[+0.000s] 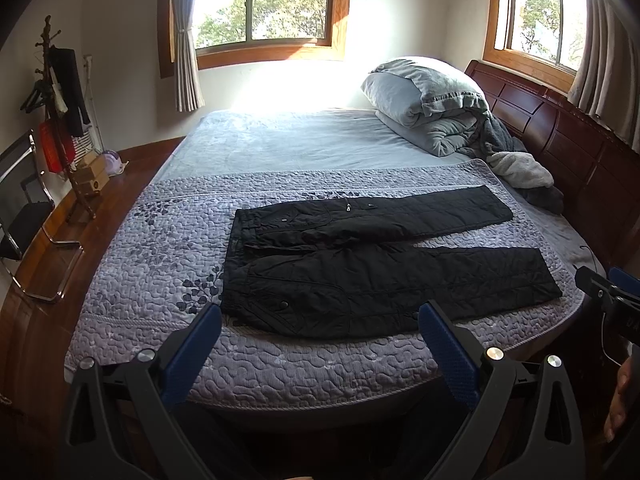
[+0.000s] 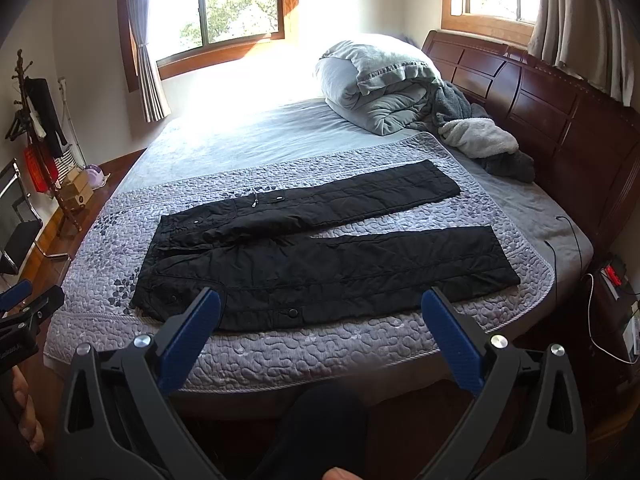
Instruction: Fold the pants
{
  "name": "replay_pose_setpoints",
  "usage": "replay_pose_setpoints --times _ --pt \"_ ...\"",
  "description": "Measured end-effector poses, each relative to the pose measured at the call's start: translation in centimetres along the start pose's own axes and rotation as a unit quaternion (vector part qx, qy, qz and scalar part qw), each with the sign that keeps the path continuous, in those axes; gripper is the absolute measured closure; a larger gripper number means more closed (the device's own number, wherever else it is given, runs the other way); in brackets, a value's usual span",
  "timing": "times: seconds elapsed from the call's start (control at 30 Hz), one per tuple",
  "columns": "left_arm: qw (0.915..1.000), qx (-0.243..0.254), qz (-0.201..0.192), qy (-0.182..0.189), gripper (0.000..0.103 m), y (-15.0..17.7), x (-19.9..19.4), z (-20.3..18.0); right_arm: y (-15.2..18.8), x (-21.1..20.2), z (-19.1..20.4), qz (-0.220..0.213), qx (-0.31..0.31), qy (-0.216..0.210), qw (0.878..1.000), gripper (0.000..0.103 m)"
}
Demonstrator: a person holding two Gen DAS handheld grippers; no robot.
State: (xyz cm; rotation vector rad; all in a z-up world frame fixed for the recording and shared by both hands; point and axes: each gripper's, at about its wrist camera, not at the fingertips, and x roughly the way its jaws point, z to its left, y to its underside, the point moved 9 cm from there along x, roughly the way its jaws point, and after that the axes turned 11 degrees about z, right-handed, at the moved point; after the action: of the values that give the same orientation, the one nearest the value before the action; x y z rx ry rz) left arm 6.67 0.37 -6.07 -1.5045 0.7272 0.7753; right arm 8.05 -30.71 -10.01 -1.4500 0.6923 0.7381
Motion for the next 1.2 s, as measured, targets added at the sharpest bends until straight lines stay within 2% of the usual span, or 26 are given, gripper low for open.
replay_pose_setpoints --times 1.2 --pt "1.0000 -0.003 0.003 0.002 0.004 0.07 0.20 0.08 -0.08 0.27 -0.49 0.002 0.001 0.002 1.000 0.002"
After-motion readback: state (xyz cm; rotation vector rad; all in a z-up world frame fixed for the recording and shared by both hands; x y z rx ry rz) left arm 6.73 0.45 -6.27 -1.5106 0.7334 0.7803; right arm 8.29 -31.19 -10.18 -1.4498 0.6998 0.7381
